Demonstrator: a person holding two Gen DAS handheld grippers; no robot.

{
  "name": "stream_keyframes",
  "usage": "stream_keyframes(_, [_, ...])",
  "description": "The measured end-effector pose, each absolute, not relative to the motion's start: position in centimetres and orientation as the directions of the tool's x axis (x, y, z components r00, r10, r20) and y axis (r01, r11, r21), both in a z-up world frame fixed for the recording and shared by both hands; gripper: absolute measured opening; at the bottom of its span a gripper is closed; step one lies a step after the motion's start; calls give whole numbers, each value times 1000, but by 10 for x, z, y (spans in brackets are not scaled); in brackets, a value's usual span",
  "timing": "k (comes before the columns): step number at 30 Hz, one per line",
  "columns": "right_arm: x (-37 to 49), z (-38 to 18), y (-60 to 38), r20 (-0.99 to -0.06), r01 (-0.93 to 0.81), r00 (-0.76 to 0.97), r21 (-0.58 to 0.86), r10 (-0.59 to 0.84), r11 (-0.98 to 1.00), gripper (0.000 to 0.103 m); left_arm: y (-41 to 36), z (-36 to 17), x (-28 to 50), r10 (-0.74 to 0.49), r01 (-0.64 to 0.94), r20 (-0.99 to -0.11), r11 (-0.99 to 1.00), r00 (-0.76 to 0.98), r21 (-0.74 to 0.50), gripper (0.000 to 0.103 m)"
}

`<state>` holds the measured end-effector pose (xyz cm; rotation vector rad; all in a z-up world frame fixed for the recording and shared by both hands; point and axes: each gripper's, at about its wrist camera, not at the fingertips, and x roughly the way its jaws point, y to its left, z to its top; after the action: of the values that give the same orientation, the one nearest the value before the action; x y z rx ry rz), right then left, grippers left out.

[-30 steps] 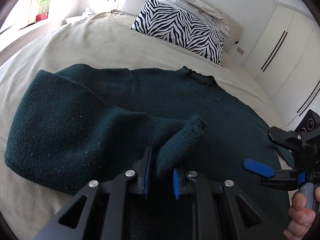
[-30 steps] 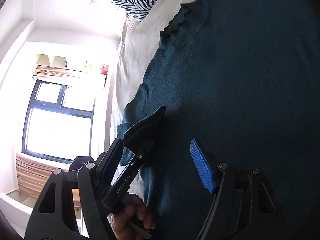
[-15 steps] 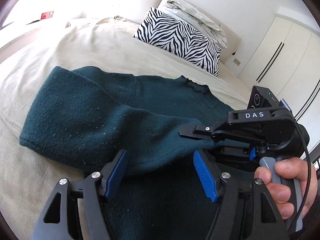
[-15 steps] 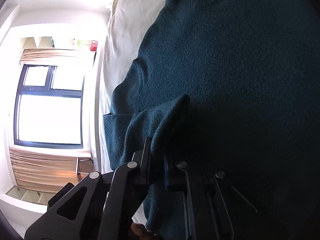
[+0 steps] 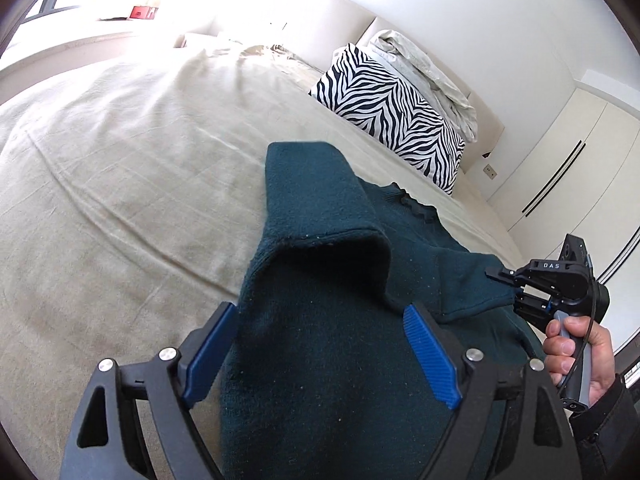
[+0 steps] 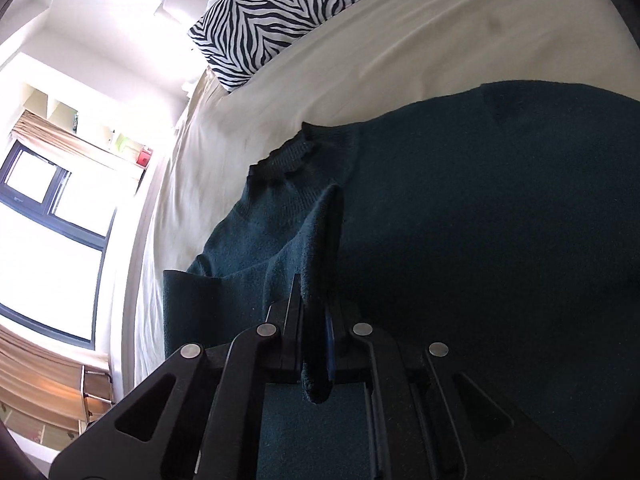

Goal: Fold small clothes
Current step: 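Fold the sleeve across the sweater body with the left gripper and release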

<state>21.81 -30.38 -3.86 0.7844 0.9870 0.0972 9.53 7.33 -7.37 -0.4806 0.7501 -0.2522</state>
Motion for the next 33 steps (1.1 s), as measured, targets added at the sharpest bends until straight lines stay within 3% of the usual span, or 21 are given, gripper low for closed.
stream_keyframes(6, [216,-77,-329,-729,322,558,631,397,706,7,80,-70,104,-407,34,-592,841,695,-539,85])
stream_keyframes(10, [219,-84,-327,-730,319,561,625,390,712,7,94,-45,119,-414,42,-542,820,731,-570,84])
stream_keyframes(13, [210,-75,-332,-731,315,579,609,362,728,7,105,-28,140,-417,62,-515,818,749,-572,77])
stream_keyframes(15, [210,-74,-337,-742,327,574,596,347,733,7,108,-24,159,-441,74,-519,809,732,-583,66])
stream_keyframes(20, [215,-79,-341,-776,328,542,548,321,770,7,105,-29,203,-490,82,-558,795,669,-601,52])
stream_keyframes(25, [214,-89,-346,-765,339,553,568,330,750,7,74,-46,239,-523,124,-625,815,580,-566,49])
stream_keyframes(29, [216,-94,-352,-750,333,566,588,343,737,7,57,-80,266,-459,101,-724,871,515,-480,49])
stream_keyframes(31, [217,-94,-355,-749,335,570,587,337,737,8,60,-97,272,-443,82,-737,878,510,-471,32])
stream_keyframes(33, [214,-95,-361,-751,347,569,589,335,730,9,67,-100,270,-463,80,-717,863,520,-499,27])
